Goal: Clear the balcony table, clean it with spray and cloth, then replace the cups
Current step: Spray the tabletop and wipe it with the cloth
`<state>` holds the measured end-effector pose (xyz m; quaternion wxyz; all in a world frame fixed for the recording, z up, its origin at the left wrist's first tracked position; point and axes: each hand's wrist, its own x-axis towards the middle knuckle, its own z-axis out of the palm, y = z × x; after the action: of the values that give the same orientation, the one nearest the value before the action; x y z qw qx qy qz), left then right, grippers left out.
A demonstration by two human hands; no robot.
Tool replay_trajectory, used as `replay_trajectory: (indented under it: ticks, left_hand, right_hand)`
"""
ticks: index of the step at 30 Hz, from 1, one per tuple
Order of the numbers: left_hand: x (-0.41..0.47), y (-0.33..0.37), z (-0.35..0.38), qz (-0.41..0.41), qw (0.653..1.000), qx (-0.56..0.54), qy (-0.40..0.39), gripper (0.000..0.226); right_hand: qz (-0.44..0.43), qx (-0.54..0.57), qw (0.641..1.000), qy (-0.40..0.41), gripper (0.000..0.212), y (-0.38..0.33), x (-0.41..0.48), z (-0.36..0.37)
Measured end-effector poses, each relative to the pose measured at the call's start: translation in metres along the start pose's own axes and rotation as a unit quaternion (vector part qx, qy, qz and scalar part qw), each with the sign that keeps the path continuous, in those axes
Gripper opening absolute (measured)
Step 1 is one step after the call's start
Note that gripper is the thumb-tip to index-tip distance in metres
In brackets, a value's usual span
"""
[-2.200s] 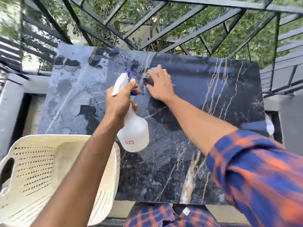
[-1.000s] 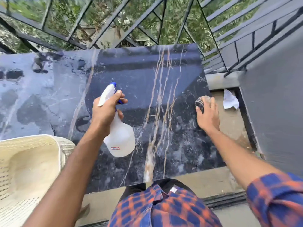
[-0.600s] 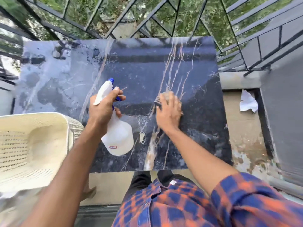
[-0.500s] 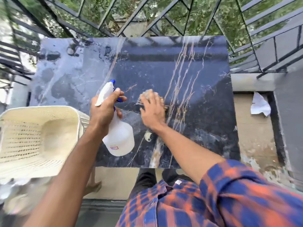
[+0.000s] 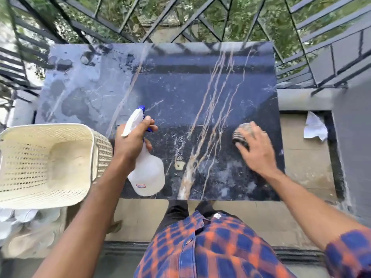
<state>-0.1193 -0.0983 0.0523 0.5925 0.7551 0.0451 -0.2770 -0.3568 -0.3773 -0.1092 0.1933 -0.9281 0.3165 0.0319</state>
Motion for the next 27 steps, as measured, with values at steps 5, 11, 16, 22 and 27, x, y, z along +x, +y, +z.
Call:
replay_trajectory:
  ticks: [5, 11, 16, 22, 27]
  left_hand:
    - [-0.006, -0.002, 0.042, -0.006, 0.999, 0.007, -0.050, 0.019]
    - [-0.017, -0.007, 0.068, -0.005, 0.996, 0.009, -0.090, 0.017]
    - [-0.027, -0.007, 0.057, -0.009, 0.995, 0.007, -0.100, 0.019]
    - [-0.035, -0.002, 0.014, 0.003, 0.996, 0.014, -0.085, 0.017]
    - [-0.044, 0.002, -0.022, 0.015, 0.997, -0.001, -0.081, 0.019]
  right_hand:
    - [0.118, 0.014, 0.992, 0.042, 0.053, 0.055, -0.040, -0.013]
    - [0.236, 0.002, 0.969, 0.069, 0.054, 0.027, -0.086, 0.020]
    - [0.256, 0.007, 0.964, 0.073, 0.060, -0.023, -0.093, 0.038]
    - [0.150, 0.051, 0.987, 0.014, 0.063, -0.145, -0.067, 0.069]
    - [-0.006, 0.032, 0.999, -0.033, 0.065, -0.255, -0.056, 0.106]
